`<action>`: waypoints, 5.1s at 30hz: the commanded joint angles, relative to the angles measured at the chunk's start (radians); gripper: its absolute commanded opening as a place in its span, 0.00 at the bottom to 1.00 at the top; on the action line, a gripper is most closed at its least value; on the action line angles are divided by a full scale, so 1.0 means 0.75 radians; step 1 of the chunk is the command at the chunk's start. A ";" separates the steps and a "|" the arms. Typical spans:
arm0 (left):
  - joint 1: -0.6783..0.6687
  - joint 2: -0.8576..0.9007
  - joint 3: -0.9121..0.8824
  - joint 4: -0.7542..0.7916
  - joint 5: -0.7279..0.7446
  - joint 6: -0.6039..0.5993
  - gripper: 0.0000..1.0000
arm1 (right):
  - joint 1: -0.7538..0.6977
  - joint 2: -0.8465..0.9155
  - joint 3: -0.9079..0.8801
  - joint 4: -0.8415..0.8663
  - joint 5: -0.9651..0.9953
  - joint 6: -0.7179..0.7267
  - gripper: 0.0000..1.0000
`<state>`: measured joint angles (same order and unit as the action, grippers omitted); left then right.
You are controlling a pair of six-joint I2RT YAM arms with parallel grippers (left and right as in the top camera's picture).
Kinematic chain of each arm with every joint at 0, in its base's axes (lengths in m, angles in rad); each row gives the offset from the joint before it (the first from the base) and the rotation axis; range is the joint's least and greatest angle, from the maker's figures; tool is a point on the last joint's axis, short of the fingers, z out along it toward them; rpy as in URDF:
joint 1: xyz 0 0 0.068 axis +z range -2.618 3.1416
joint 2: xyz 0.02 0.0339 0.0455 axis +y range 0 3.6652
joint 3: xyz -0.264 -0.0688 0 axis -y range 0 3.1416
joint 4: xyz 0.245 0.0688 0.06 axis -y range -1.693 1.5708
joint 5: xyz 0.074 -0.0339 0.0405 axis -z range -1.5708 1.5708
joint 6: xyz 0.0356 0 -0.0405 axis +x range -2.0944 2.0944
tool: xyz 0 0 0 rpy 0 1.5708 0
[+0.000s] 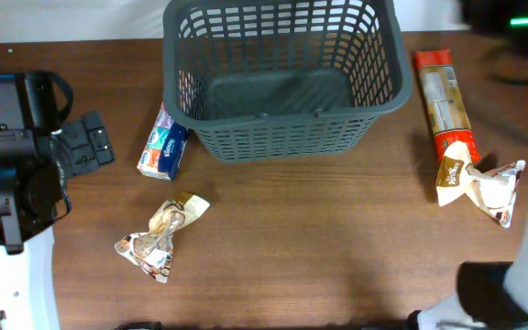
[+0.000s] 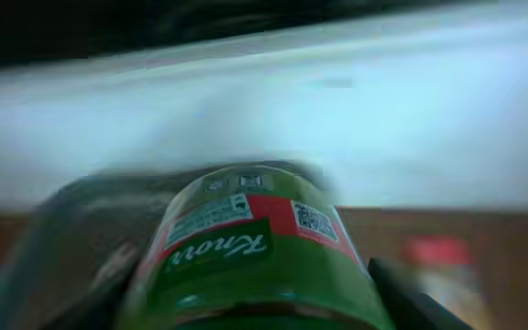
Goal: Pack container
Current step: 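Lift the jar with the right gripper and carry it over the basket, then lower the jar into the basket and open the right gripper, then withdraw the right gripper and move it to the white rice bag, then grasp the clear white rice bag with the right gripper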
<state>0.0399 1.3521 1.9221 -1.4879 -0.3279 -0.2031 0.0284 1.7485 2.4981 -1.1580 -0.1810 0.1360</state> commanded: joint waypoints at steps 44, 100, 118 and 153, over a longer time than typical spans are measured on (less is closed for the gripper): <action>0.006 0.005 0.004 -0.082 0.025 -0.013 0.99 | 0.302 0.887 0.003 -0.459 0.235 0.140 0.06; 0.006 0.005 0.004 -0.092 0.025 -0.013 0.99 | -0.109 0.502 0.848 -0.721 0.390 0.448 0.99; 0.006 0.005 0.004 -0.077 0.025 -0.013 0.99 | -0.748 -0.043 -0.465 -0.718 0.400 1.139 0.99; 0.006 0.005 0.004 -0.092 0.025 -0.013 0.99 | -0.737 0.063 -1.491 0.143 0.317 1.367 0.99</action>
<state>0.0399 1.3521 1.9221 -1.5597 -0.3168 -0.2031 -0.5240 1.7748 1.3853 -1.0523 0.0376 1.1114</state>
